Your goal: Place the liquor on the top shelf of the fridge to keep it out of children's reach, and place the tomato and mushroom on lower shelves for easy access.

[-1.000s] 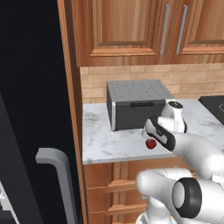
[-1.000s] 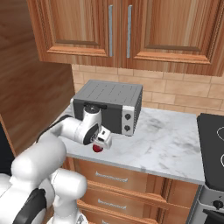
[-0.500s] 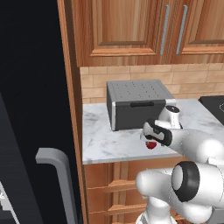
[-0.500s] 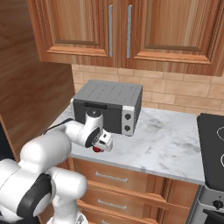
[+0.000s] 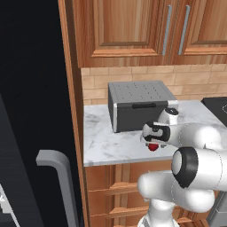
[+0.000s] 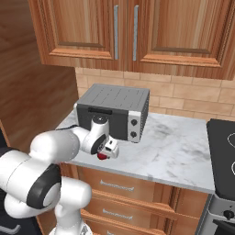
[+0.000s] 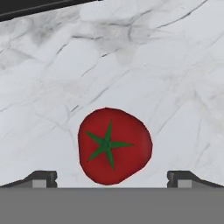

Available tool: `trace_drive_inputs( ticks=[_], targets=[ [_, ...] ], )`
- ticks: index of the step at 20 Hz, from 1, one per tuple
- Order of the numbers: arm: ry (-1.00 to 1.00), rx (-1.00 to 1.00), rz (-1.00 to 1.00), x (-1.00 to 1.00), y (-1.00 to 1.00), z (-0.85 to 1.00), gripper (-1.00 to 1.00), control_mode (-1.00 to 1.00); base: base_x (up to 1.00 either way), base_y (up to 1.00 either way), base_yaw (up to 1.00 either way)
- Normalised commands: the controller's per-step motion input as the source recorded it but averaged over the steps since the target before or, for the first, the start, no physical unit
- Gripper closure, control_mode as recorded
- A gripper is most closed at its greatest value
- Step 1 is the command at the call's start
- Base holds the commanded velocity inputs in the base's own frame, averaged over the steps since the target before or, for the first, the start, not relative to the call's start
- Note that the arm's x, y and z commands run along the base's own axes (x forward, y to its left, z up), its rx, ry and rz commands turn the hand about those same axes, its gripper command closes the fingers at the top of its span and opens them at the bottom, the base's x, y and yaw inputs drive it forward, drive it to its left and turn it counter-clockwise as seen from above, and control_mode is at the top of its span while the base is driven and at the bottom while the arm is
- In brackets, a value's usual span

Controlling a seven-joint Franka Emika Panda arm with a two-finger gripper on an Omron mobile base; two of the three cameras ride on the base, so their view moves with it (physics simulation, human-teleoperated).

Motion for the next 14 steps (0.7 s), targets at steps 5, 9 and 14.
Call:
trace_drive_inputs(
  ticks=[5,9,14],
  targets=[
    [0.01,0.00,0.00,0.17,0.00,-0.13,-1.00,-1.00,0.00,0.00,0.00],
    [0.04,0.00,0.00,0.06,0.00,-0.14,-1.00,-1.00,0.00,0.00,0.00],
    [0.05,0.00,0.00,0.00,0.00,-0.08,-1.00,-1.00,0.00,0.00,0.00]
  ],
)
